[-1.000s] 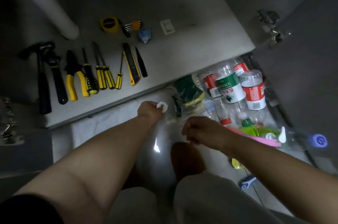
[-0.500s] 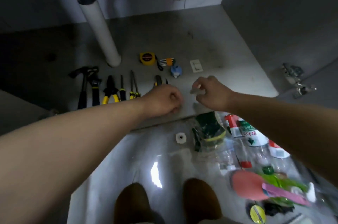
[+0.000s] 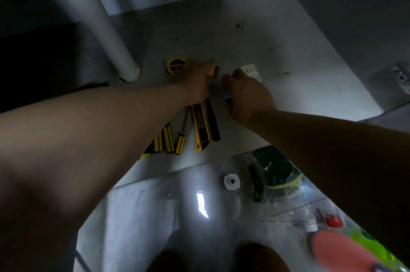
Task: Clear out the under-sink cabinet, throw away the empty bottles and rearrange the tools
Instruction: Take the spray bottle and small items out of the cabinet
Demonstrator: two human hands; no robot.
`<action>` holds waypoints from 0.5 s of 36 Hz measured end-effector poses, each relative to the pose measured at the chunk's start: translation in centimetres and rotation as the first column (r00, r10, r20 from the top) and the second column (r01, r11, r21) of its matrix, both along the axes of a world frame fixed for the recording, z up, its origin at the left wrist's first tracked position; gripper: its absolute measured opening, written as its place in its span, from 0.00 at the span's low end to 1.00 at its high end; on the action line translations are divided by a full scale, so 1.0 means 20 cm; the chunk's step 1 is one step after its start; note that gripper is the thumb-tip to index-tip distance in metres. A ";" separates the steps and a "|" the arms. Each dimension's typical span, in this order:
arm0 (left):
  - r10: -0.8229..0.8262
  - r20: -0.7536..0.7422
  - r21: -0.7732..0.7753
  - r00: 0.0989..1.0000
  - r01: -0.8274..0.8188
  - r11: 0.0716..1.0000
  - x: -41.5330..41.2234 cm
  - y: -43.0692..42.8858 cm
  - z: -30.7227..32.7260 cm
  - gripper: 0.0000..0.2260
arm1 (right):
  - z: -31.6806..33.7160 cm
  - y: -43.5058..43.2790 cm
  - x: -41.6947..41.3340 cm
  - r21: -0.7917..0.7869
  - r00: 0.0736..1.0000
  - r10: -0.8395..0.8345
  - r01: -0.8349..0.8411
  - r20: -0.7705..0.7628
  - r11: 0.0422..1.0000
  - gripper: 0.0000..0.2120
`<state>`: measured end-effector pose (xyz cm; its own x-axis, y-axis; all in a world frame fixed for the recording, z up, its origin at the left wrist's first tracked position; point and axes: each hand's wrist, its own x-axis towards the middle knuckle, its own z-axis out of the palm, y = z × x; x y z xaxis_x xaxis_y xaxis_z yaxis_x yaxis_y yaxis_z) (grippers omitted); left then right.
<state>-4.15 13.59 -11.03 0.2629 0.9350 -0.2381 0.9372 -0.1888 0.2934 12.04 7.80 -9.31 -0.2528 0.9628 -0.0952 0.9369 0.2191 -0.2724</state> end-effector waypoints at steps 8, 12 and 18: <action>0.098 -0.094 0.178 0.991 -0.080 0.981 0.09 0.12 -0.03 0.20 | -0.12 -0.08 0.18 0.011 0.973 -0.076 0.080 -0.220 0.997 0.15; 0.108 -0.147 0.205 0.983 -0.077 0.976 0.11 0.13 -0.02 0.15 | -0.11 -0.10 0.21 -0.013 0.946 -0.095 0.095 -0.309 0.995 0.14; 0.048 -0.024 0.233 0.999 -0.041 0.972 0.10 0.11 -0.02 0.09 | -0.12 -0.11 0.24 0.003 0.923 -0.110 0.119 -0.368 0.993 0.06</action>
<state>-2.15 15.78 -11.50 0.2161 0.9762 -0.0201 0.9536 -0.2066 0.2190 16.91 5.65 -11.62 -0.1532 0.9882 0.0072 0.7917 0.1271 -0.5975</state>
